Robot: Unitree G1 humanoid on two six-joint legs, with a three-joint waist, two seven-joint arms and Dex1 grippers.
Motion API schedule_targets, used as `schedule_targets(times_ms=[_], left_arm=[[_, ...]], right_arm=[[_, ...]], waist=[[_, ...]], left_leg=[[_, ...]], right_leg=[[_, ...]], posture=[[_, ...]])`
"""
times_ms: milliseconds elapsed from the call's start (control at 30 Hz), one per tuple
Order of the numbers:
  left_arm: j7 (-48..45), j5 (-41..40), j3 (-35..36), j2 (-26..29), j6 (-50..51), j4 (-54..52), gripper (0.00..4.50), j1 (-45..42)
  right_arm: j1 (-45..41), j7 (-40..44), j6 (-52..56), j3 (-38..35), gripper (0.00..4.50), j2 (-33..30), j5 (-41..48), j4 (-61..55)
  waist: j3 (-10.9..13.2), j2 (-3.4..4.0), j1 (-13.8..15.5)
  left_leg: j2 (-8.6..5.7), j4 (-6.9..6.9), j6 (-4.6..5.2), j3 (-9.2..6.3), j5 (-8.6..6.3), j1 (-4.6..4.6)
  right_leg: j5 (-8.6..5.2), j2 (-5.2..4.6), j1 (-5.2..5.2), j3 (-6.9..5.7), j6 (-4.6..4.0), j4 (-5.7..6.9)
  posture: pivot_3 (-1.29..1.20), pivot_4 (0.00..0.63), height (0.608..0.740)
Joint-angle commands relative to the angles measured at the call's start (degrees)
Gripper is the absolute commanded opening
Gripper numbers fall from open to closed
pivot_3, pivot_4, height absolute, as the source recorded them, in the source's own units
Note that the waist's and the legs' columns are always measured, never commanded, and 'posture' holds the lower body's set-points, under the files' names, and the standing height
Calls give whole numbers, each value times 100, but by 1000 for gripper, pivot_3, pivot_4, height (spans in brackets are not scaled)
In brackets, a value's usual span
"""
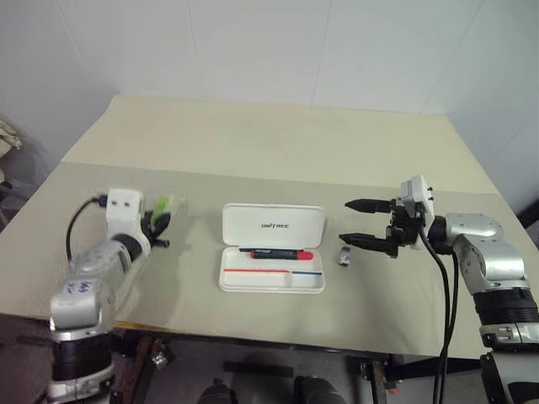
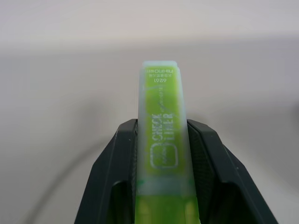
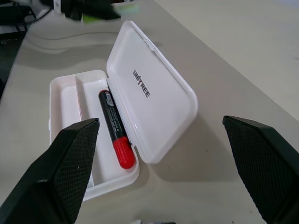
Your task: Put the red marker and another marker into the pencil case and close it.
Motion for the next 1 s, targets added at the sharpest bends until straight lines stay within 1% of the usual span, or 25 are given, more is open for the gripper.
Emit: schedule_targets(times_ms=[33, 133, 233, 300, 400, 533, 667, 767, 900, 1000], left_arm=[[-870, -791, -74, 492, 359, -571, 1105, -435], [-1490, -1534, -220, 818, 908, -685, 1105, -886], [-2032, -2074, -596, 1013, 1149, -861, 1105, -1330], [-2174, -2463, -805, 933, 1425, -897, 1105, -1680], [-2150, -2806, -1051, 759, 1758, -850, 1105, -2000], [-2259, -3019, -1518, 680, 1989, -854, 1105, -2081], [-2350, -2894, -2043, 681, 1903, -696, 1105, -2004], [-2363, -2485, -2499, 724, 1585, -428, 1105, -1905], [-2615, -1852, -3183, 932, 963, -243, 1105, -1763], [-2637, -1507, -3425, 875, 640, -82, 1105, -1745]], right_arm=[[-110, -40, -145, -239, 4500, -23, 60, -35], [-112, -70, -168, -234, 4500, -14, 51, -29], [-125, -121, -201, -230, 4500, 9, 42, -15], [-108, -161, -221, -249, 4500, 20, 58, -46], [-68, -225, -218, -283, 4500, 32, 78, -120], [100, -326, -181, -365, 4500, -3, 119, -286], [310, -462, -110, -492, 4500, -14, 148, -515], [488, -547, -74, -549, 4500, -40, 177, -699], [727, -698, 34, -685, 4500, -75, 246, -965], [908, -787, 96, -763, 4500, -110, 274, -1146]], waist=[[2, 1, -10], [3, 2, -16], [4, 3, -16], [7, 3, -17], [9, 7, -17], [11, 8, -18], [16, 12, -17], [18, 14, -18], [21, 17, -19], [22, 17, -9]], left_leg=[[0, -5, -3, 3, 1, 2], [5, -7, -16, 21, 2, -7], [7, -8, -19, 55, 3, -18], [6, -5, -19, 67, 3, -25], [6, -1, -17, 71, 2, -26], [6, 7, -17, 72, 2, -26], [6, 17, -17, 74, 3, -26], [6, 28, -17, 75, 3, -25], [6, 34, -17, 76, 4, -22], [6, 34, -17, 77, 3, -22]], right_leg=[[0, -3, -1, -10, 0, -2], [0, -7, -23, -28, 0, -3], [0, -14, -55, -31, 1, 5], [0, -15, -66, -29, 1, 4], [0, -14, -68, -26, 1, 3], [-1, -12, -71, -21, 3, 6], [-1, -11, -73, -17, 4, 4], [-1, -9, -73, -13, 5, 7], [0, -5, -72, -9, 7, 15], [0, -4, -73, -8, 7, 14]], posture=[[0, 150, 740], [0, 150, 740], [0, 150, 740], [0, 150, 740], [0, 150, 740], [0, 150, 740], [0, 150, 740], [0, 150, 740], [0, 150, 740], [0, 150, 740]])
